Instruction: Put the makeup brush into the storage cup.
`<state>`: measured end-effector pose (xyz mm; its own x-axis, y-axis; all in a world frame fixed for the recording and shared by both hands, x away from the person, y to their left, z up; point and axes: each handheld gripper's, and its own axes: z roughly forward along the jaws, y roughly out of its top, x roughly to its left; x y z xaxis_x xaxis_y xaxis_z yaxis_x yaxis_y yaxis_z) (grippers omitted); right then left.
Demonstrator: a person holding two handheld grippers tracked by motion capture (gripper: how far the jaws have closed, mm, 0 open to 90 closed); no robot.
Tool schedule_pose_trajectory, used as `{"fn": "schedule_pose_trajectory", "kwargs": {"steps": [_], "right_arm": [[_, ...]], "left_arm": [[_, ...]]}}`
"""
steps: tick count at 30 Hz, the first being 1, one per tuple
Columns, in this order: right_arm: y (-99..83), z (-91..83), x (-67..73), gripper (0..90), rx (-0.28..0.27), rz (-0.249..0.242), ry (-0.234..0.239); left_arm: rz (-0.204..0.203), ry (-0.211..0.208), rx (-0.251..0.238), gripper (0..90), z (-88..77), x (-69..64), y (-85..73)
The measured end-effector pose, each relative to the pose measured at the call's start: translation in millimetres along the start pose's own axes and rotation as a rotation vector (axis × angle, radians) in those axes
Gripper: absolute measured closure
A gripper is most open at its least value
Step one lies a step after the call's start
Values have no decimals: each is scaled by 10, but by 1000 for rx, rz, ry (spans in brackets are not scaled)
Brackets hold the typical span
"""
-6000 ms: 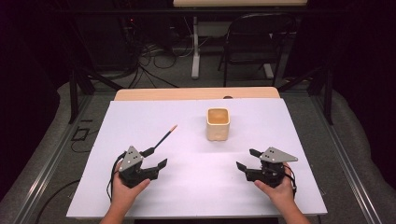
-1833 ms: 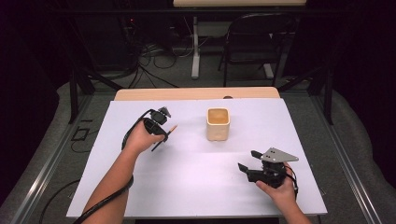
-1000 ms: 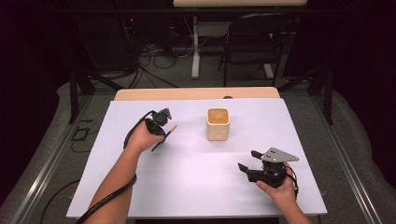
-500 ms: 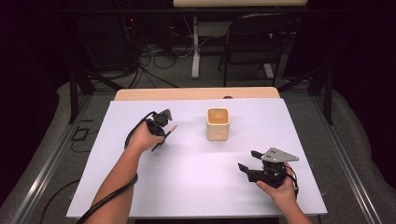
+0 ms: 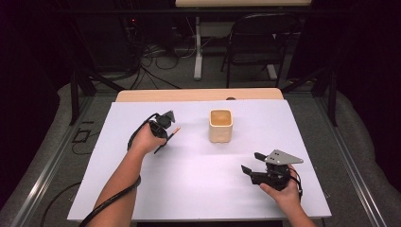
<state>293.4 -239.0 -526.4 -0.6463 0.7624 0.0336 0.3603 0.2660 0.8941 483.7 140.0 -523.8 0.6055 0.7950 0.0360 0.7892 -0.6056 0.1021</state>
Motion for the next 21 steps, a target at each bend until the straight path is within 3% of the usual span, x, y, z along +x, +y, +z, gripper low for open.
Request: {"fn": "schedule_pose_trajectory", "kwargs": {"steps": [21], "right_arm": [[-2,3,-5,285,3,-1,1]], "left_arm": [[-20,-26,-14,837,-1,34,-27]]}}
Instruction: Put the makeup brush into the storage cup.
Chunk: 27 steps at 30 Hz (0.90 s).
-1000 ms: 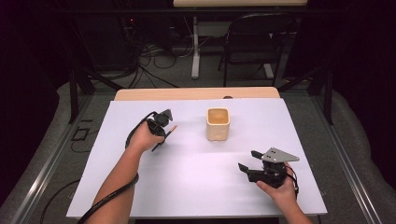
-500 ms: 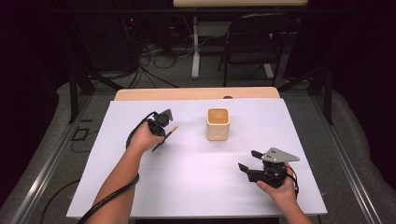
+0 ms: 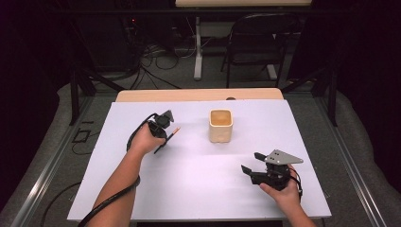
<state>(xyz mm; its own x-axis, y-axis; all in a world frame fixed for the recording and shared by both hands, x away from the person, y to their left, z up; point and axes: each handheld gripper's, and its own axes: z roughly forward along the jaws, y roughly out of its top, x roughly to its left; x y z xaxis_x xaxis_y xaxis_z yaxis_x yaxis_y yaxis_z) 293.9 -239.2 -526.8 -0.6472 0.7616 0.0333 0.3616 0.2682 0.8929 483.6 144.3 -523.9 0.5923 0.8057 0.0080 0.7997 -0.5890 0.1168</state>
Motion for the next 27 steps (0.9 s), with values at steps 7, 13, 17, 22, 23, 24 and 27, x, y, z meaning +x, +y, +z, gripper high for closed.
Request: {"fn": "schedule_pose_trajectory", "kwargs": {"steps": [7,13,17,22,23,24,27], "right_arm": [[-1,4,1,285,-1,2,-1],[-2,5,3,285,0,4,-1],[-2,5,3,285,1,5,-2],[-2,3,0,285,0,2,-2],[-2,1,-1,285,0,1,-2],[-1,2,-1,288,0,0,-3],[-1,2,1,293,1,0,-3]], "left_arm": [[5,-9,-3,837,-22,11,-5],[2,-9,-28,838,-90,26,-17],[6,-7,-53,838,-149,38,-33],[5,-19,-127,838,-258,48,-78],[5,-25,-167,838,-309,47,-108],[2,-35,-195,838,-333,45,-128],[10,-57,-266,838,-397,40,-195]]}}
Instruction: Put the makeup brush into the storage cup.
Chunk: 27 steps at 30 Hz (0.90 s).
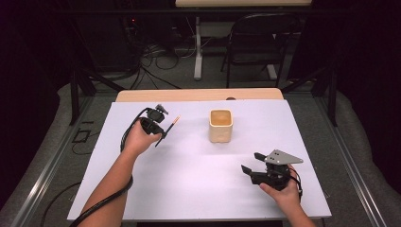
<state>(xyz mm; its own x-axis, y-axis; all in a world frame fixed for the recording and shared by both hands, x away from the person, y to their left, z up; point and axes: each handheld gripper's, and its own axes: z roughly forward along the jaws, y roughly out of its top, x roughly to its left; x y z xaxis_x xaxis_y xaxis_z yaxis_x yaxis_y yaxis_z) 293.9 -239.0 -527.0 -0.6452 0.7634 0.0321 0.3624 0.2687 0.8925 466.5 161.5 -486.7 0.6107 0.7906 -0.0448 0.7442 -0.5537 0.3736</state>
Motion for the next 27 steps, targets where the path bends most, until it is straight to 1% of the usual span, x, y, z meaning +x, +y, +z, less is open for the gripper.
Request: {"fn": "schedule_pose_trajectory", "kwargs": {"steps": [1,3,4,5,6,7,8,11,12,13,14,15,17,18,19,20,21,22,25,27], "right_arm": [[0,0,0,293,0,0,0],[1,2,12,304,0,-2,-1],[2,2,13,309,1,-3,1],[2,4,18,315,1,0,3],[3,6,20,320,2,-3,1],[3,8,22,328,3,-5,2],[3,11,24,336,5,-5,3],[3,16,26,359,2,-12,2],[3,15,27,362,1,-11,5],[3,15,27,367,-1,-10,6],[1,17,28,371,-4,-5,7],[1,17,28,371,-4,-5,7],[1,19,24,374,0,-2,15],[1,20,24,375,1,-2,13],[2,18,24,375,4,-1,13],[2,18,24,376,3,2,13],[3,18,23,375,4,3,14],[3,19,21,375,6,5,14],[-2,28,18,375,14,5,13],[-2,31,18,375,15,4,12]], "left_arm": [[0,0,0,838,0,0,0],[6,-13,-59,838,-52,-28,-60],[10,-22,-77,838,-66,-40,-80],[10,-22,-77,838,-66,-40,-80],[16,-33,-110,838,-91,-64,-116],[16,-42,-129,838,-102,-76,-132],[16,-42,-129,838,-102,-76,-132],[23,-59,-178,838,-143,-121,-183],[23,-59,-178,838,-143,-121,-183],[26,-66,-202,838,-162,-145,-205],[28,-70,-212,838,-173,-160,-212],[28,-70,-212,837,-173,-160,-212],[27,-85,-239,838,-202,-199,-227],[32,-93,-262,838,-225,-229,-236],[32,-93,-262,838,-225,-229,-236],[42,-90,-282,837,-249,-275,-244],[43,-98,-291,838,-255,-303,-248],[59,-99,-294,838,-269,-321,-250],[70,-107,-325,838,-303,-397,-261],[72,-115,-334,838,-316,-424,-267]]}}
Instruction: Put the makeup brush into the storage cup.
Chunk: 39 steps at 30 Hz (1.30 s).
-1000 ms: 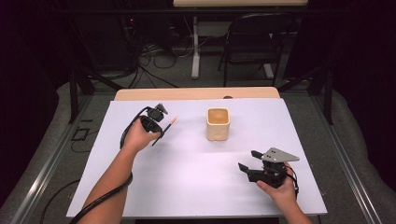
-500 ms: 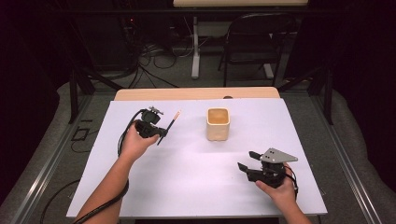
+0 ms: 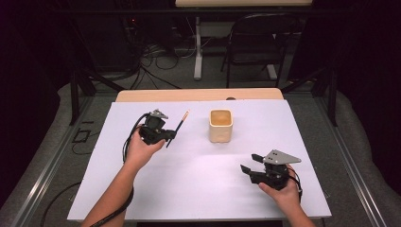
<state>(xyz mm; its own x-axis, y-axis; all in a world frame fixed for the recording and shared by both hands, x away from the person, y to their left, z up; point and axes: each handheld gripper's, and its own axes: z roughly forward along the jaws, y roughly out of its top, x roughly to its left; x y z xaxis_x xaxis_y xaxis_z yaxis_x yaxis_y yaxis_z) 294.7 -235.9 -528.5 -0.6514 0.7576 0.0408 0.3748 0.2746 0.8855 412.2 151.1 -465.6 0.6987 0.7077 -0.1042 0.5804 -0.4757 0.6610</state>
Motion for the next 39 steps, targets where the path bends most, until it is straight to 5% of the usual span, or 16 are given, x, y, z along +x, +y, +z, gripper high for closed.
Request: {"fn": "schedule_pose_trajectory", "kwargs": {"steps": [10,22,30,39], "right_arm": [[5,-6,-11,383,-5,5,-6],[29,-2,5,401,-9,5,17],[52,47,21,439,22,37,72],[172,60,83,548,-41,59,119]], "left_arm": [[24,-53,-110,838,-108,-253,-87],[15,-104,-202,838,-87,-379,-303],[-1,-140,-252,837,-65,-452,-388],[2,-170,-282,838,-21,-542,-414]]}}
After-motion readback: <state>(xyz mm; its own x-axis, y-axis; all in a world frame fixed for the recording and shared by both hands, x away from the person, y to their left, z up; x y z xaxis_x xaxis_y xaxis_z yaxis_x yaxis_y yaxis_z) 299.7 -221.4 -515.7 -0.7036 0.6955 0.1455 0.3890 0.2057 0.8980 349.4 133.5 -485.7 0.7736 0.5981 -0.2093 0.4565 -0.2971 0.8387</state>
